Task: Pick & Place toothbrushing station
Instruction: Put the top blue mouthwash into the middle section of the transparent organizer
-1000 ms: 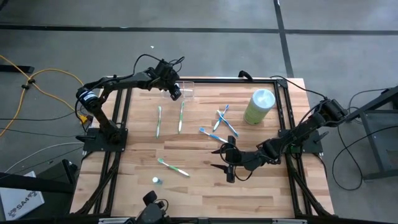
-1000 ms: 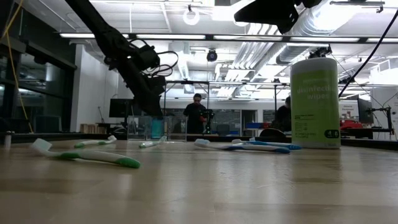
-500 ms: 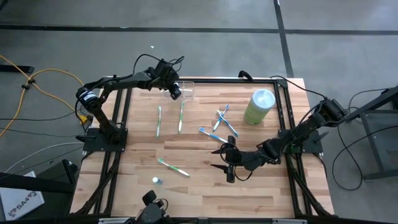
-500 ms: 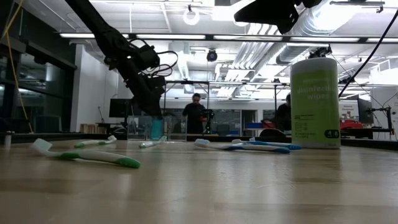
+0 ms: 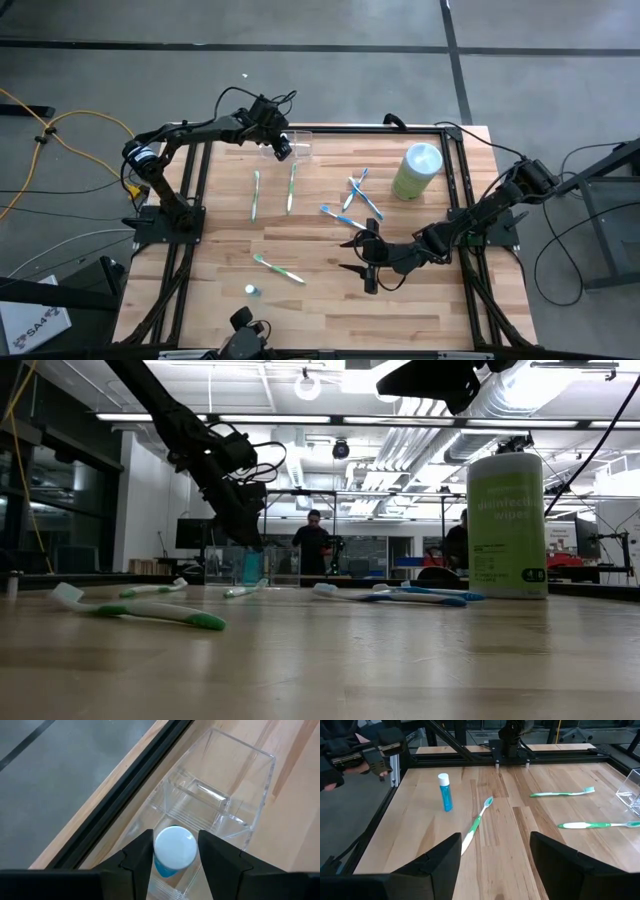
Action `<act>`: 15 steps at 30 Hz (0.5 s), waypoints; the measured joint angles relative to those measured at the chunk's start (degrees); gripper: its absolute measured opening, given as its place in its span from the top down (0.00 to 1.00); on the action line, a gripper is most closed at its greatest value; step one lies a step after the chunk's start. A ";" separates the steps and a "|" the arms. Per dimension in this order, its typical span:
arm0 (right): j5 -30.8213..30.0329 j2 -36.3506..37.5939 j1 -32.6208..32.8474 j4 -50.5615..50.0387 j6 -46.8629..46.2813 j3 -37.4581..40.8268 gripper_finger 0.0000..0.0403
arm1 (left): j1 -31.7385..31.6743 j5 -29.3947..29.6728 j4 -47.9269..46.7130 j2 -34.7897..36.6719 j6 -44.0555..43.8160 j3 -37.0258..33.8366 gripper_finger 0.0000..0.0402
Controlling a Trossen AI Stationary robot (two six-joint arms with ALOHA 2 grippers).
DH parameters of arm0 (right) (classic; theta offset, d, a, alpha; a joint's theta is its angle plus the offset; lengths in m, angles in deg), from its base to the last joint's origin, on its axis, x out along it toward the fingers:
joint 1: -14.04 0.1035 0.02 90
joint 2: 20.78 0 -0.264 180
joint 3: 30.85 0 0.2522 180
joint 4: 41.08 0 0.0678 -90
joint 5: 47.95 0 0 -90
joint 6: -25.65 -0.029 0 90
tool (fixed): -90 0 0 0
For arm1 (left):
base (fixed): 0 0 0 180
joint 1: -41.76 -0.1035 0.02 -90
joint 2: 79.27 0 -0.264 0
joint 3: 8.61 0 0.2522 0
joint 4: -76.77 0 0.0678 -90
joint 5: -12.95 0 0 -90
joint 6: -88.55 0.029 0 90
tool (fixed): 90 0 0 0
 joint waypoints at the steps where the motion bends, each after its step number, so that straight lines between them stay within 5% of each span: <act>1: 0.00 0.00 0.00 -0.02 0.00 0.00 0.44 | 0.00 -0.02 0.02 0.00 -0.02 0.00 0.62; 15: 0.02 0.00 0.00 -0.24 0.00 0.00 0.44 | 0.00 -1.53 0.48 0.99 0.38 0.00 0.62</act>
